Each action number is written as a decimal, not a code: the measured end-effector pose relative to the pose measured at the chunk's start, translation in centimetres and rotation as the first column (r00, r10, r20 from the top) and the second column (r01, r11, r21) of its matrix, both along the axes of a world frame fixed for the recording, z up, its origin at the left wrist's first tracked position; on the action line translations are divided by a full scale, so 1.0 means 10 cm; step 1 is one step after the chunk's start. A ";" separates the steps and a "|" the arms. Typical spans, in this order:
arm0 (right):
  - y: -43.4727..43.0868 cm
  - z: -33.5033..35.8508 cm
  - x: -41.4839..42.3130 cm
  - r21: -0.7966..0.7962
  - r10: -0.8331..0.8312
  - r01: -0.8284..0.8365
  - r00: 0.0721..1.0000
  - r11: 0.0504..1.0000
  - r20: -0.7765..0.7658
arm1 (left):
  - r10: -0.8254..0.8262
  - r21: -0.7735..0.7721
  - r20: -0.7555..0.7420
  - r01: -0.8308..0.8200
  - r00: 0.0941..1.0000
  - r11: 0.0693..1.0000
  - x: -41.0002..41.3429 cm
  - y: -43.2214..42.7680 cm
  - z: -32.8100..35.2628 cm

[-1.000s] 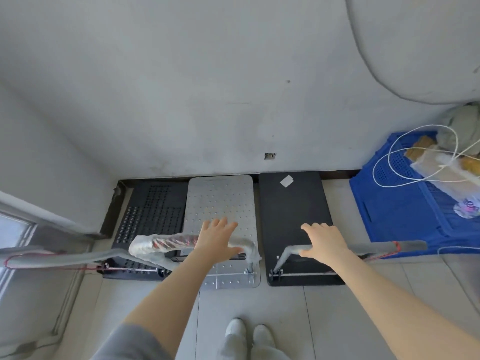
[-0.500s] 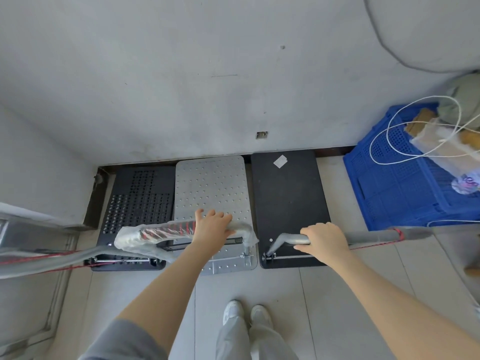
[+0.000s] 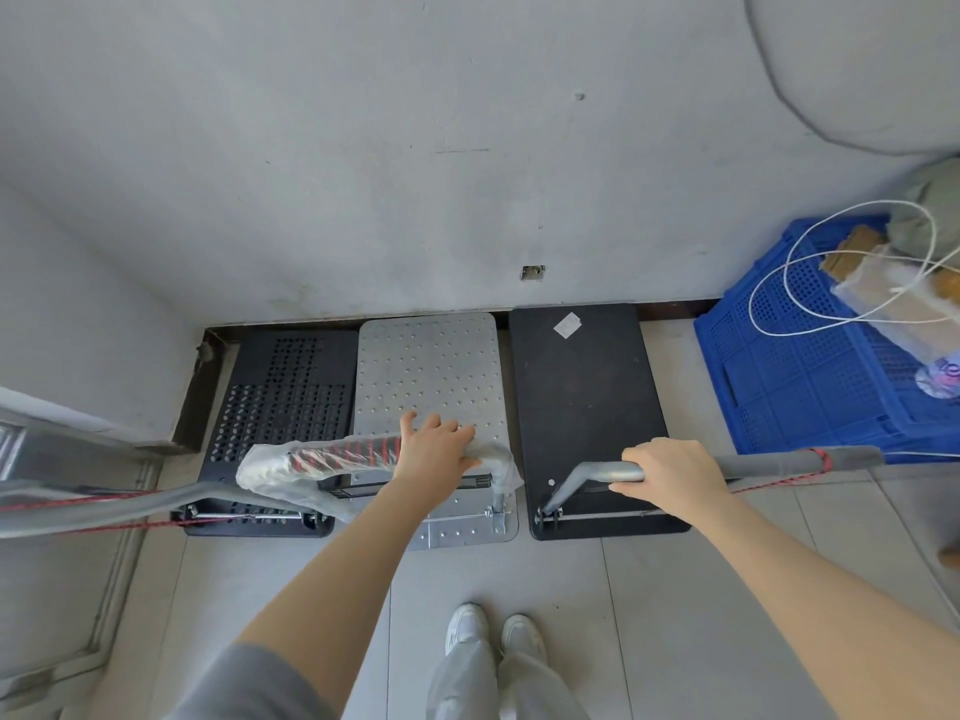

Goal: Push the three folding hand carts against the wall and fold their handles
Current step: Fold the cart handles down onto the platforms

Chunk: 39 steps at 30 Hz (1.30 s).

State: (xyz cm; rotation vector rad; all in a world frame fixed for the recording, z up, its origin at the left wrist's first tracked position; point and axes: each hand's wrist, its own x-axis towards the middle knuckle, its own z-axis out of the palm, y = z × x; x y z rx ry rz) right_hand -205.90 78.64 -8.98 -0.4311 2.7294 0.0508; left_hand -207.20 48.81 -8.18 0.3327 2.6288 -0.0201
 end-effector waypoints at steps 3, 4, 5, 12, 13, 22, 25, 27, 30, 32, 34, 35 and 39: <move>0.04 -0.02 -0.01 0.008 -0.002 0.002 1.000 1.000 0.010 | -0.003 -0.008 -0.017 0.003 1.000 1.000 0.02 0.00 0.00; 0.03 -0.02 0.00 0.003 -0.003 0.003 1.000 1.000 0.010 | -0.001 -0.010 -0.020 0.000 1.000 1.000 0.03 0.00 0.00; 0.02 -0.03 0.00 -0.002 -0.010 0.010 1.000 1.000 0.015 | 0.003 -0.012 -0.020 -0.003 1.000 1.000 0.03 0.01 0.00; -0.12 0.11 -0.03 0.030 -0.049 0.044 0.980 0.999 0.192 | 0.070 0.178 0.043 -0.076 0.997 0.981 0.03 -0.06 0.14; -0.18 0.18 -0.05 0.027 -0.062 0.058 0.981 0.998 0.186 | 0.108 0.252 0.034 -0.113 0.994 0.961 0.04 -0.08 0.21; -1.72 1.03 -0.27 -0.265 0.089 -0.073 0.995 0.961 0.052 | 0.296 0.363 -0.115 -0.237 0.948 0.901 0.25 -1.05 0.94; -2.44 1.14 -0.19 -0.339 0.151 -0.127 0.988 0.932 0.044 | 0.339 0.326 -0.129 -0.283 0.932 0.902 0.39 -1.68 1.06; -2.88 1.14 -0.09 -0.361 0.171 -0.138 0.984 0.922 0.059 | 0.366 0.311 -0.133 -0.312 0.921 0.898 0.50 -2.14 1.08; -3.46 1.07 0.11 -0.355 0.152 -0.109 0.984 0.929 0.096 | 0.374 0.288 -0.113 -0.329 0.921 0.899 0.70 -2.83 1.08; -3.76 0.98 0.26 -0.335 0.118 -0.073 0.986 0.939 0.115 | 0.368 0.265 -0.107 -0.330 0.924 0.906 0.83 -3.26 1.05; -4.00 0.92 0.39 -0.315 0.080 -0.041 0.990 0.948 0.112 | 0.361 0.245 -0.072 -0.334 0.930 0.910 0.94 -3.62 1.02; -4.10 0.90 0.44 -0.308 0.062 -0.027 0.993 0.951 0.103 | 0.356 0.232 -0.053 -0.335 0.933 0.913 0.98 -3.77 1.00; -4.37 0.84 0.59 -0.304 -0.003 0.031 0.996 0.952 0.090 | 0.350 0.180 0.015 -0.347 0.937 0.920 1.06 -4.20 0.90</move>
